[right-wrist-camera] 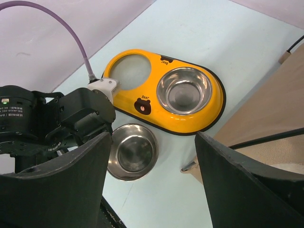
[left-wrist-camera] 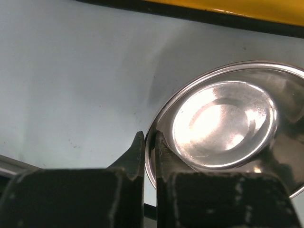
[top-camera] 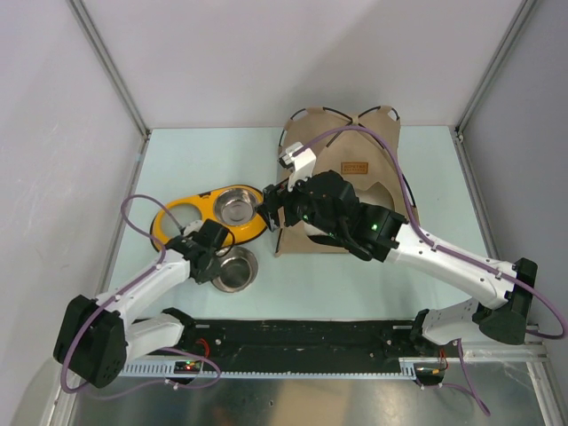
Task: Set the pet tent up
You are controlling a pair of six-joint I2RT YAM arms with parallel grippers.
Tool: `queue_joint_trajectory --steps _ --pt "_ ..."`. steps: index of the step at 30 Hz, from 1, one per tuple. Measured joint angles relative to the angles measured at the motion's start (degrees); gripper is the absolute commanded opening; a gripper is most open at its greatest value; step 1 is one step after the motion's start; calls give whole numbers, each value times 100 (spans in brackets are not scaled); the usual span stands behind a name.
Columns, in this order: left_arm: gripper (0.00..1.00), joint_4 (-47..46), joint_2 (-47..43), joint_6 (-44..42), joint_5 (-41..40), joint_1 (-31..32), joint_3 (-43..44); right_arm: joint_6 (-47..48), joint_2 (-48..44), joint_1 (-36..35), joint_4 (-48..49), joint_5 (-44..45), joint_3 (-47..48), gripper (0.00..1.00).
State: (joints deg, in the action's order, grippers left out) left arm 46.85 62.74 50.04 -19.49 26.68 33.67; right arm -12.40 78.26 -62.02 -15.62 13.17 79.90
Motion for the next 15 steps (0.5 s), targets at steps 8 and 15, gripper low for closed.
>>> queue_joint_trajectory --steps 8,15 --pt "0 -66 57 -354 72 0 302 0 0 26 4 11 -7 76" --pt "0 -70 -199 -658 157 0 789 0 0 35 7 105 -7 76"
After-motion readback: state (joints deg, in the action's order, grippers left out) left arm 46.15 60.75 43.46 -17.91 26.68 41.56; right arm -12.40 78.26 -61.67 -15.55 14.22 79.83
